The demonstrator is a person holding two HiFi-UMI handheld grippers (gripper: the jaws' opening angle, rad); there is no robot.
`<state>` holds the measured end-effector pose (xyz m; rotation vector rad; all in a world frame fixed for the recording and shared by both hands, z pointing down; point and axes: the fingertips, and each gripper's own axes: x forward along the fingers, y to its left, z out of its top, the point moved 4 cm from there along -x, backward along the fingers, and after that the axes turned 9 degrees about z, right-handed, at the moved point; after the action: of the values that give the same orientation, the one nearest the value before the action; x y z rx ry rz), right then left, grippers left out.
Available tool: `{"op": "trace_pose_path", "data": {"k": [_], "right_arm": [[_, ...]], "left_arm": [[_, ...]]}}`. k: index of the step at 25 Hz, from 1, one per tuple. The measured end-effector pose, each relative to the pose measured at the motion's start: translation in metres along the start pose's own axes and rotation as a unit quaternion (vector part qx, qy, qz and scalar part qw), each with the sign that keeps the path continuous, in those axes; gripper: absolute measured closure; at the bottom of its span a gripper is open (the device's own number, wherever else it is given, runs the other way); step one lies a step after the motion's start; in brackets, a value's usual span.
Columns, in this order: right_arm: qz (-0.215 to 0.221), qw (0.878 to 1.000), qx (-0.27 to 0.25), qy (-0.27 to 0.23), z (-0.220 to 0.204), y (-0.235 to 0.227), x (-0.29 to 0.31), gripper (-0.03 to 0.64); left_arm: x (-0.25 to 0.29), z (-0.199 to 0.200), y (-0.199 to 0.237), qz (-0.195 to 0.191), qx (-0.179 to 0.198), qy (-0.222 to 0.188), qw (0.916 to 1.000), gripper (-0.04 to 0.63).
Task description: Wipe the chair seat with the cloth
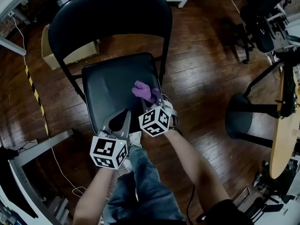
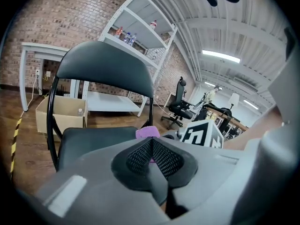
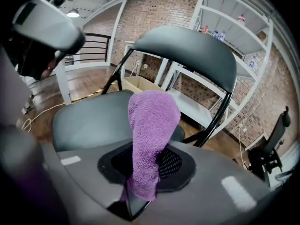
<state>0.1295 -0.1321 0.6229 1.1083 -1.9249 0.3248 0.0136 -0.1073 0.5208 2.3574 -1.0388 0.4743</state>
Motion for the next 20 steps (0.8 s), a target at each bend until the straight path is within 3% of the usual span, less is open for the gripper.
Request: {"op": "trace_pose_path", "data": {"k": [10, 20], "right_arm": [[-0.025, 0.993, 0.114, 0.011, 0.042, -0.111, 0.050, 0.534], [-0.021, 0.980, 0.183, 0.073, 0.033, -0.141, 0.105, 0.535]], "left_arm": [[0.063, 0.059, 0.017, 0.003, -0.004, -0.011, 0.9999, 0.592], [0.106, 0.078, 0.043, 0.021, -0.008, -0.001, 0.9997, 0.592]]}}
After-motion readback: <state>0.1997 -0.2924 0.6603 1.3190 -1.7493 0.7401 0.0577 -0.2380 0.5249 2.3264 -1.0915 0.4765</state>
